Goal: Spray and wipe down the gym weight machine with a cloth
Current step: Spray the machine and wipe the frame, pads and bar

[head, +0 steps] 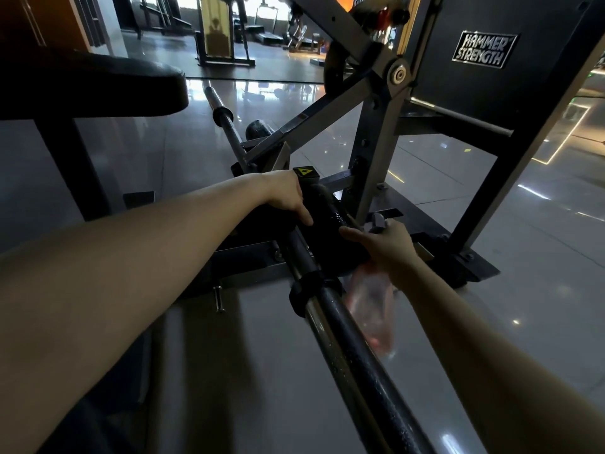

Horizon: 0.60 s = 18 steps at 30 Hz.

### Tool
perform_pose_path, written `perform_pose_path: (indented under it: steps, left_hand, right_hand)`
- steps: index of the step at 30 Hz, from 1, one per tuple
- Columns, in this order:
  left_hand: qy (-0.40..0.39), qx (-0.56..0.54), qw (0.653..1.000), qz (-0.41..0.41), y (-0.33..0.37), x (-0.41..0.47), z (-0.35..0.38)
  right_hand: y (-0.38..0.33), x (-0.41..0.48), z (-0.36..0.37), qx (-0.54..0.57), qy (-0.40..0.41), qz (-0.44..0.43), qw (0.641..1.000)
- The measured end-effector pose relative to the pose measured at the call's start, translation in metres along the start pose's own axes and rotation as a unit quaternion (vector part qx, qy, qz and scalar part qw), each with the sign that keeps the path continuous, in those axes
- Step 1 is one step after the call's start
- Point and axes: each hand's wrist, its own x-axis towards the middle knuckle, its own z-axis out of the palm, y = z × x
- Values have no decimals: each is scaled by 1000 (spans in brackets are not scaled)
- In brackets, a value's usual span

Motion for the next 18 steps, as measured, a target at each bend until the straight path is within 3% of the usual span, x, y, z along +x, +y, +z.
perform_pose_path:
  steps: [3,6,9,11,13,14,16,18]
  left_hand:
    - [1,-16,1000,-6,-4,1,0]
    - [4,-15,1000,-15,-5,3,2]
    - [11,-14,1000,-16,-5,3,4]
    - [16,-6,1000,-15,-4,4,4]
    - [15,2,1000,-18,-2,6,5]
    - [13,8,1000,-19,-1,6,6]
    - [9,11,1000,-18,0,8,6]
    - [9,9,1000,-17,0,7,5]
  right_hand:
    - [9,2,-10,166,-70,84,980]
    - [22,-7,-17,279,-221,169,919]
    - [24,-10,-15,278,-211,178,920]
    - [17,-6,-16,228,-112,141,957]
    - [5,1,-23,68,2,42,997]
    - [-4,2,-26,-17,20,-18,1000]
    - [-27,-2,-29,-112,-39,-95,988]
    - [-47,-9,-26,-157,-108,-117,975]
